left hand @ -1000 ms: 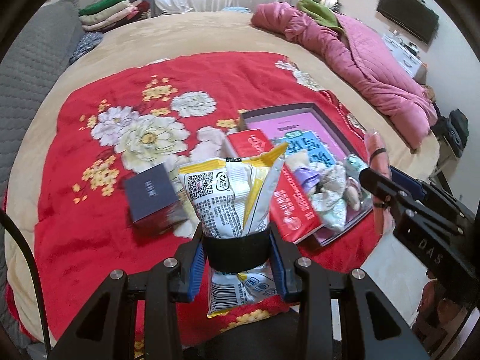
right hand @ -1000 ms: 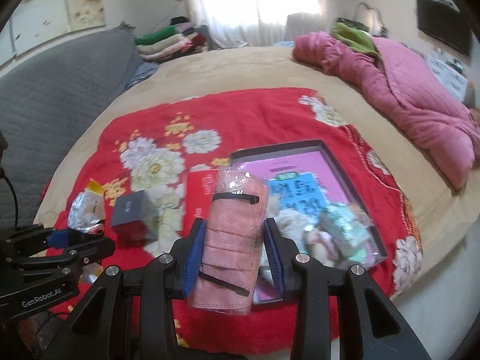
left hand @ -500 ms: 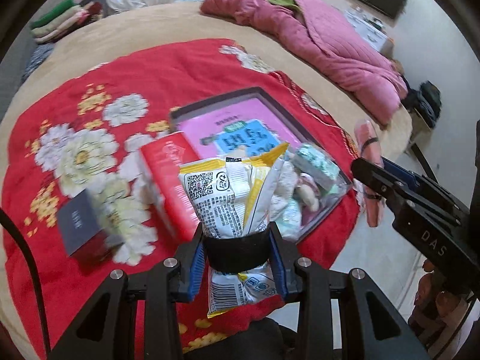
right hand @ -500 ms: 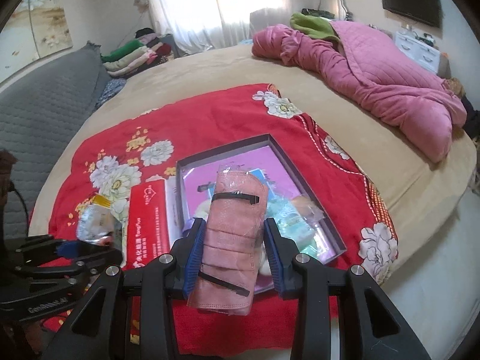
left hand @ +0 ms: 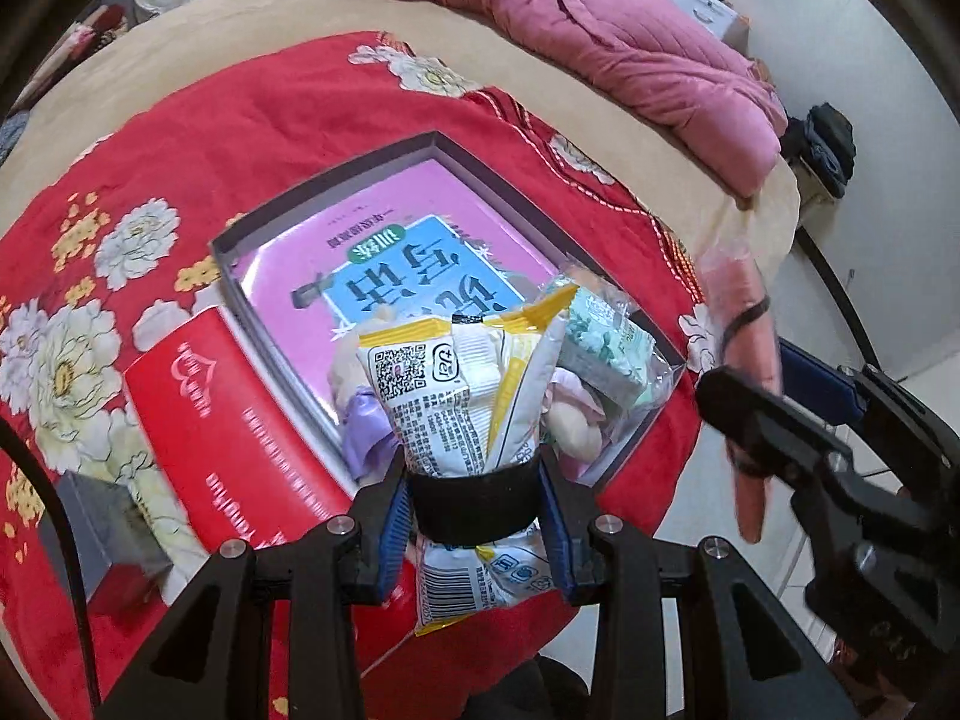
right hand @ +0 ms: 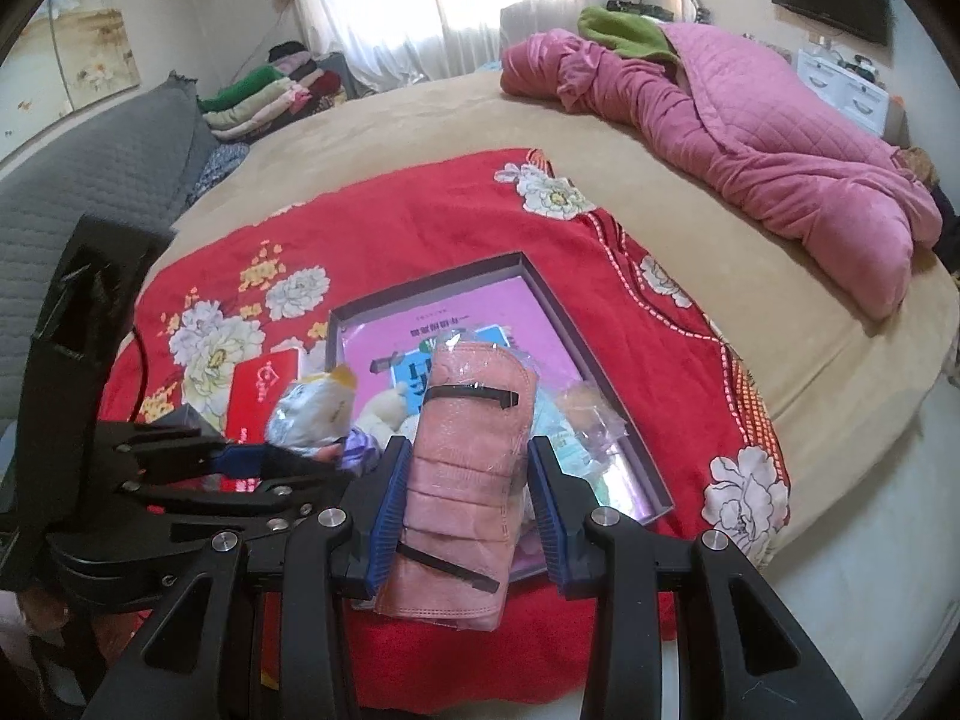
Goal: Organize soft objects
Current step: 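Carry the snack bag and bagged pink towel over the tray, then lower the snack bag and pink towel into the tray and open both tools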
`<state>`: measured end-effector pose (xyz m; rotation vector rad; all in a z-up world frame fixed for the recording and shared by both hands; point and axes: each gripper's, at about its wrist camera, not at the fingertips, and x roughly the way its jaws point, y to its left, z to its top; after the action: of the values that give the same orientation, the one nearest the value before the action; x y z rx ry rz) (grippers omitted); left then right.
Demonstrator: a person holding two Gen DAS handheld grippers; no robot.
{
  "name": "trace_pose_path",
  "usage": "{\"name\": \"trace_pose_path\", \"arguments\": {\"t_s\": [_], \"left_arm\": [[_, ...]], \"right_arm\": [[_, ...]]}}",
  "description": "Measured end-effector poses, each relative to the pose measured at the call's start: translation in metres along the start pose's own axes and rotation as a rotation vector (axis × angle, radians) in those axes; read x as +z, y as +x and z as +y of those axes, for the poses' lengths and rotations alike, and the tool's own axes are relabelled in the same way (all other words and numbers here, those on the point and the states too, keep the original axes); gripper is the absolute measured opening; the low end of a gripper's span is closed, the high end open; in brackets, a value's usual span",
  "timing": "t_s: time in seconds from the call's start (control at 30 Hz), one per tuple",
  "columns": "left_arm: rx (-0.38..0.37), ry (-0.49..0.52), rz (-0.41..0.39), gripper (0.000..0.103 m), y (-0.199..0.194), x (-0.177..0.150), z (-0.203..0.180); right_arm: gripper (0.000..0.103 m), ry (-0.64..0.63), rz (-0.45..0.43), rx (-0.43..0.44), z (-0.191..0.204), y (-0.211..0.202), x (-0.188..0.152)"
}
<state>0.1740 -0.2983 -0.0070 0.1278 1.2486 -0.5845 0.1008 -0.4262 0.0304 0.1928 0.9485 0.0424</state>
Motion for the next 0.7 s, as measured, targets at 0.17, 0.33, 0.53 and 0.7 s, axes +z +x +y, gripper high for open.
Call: {"name": "trace_pose_path", "arguments": {"t_s": [0.17,0.33,0.53,0.7], "left_arm": [[0.011,0.007,0.042,0.038,0.021,0.004,0.001],[0.000,-0.001,0.052,0.039,0.031,0.009,0.004],[-0.001,-0.002,0.055,0.039,0.038,0.012,0.005],[0.003,-0.006,0.052,0.039,0.040,0.012,0.009]], "right_arm": [[0.040,0.018,0.029,0.009,-0.006,0.013,0.000],[0.040,0.040,0.047,0.025,-0.013,0.023,0.000],[0.040,0.049,0.073,0.049,-0.013,0.033,0.000],[0.040,0.055,0.094,0.065,-0.012,0.044,0.003]]}}
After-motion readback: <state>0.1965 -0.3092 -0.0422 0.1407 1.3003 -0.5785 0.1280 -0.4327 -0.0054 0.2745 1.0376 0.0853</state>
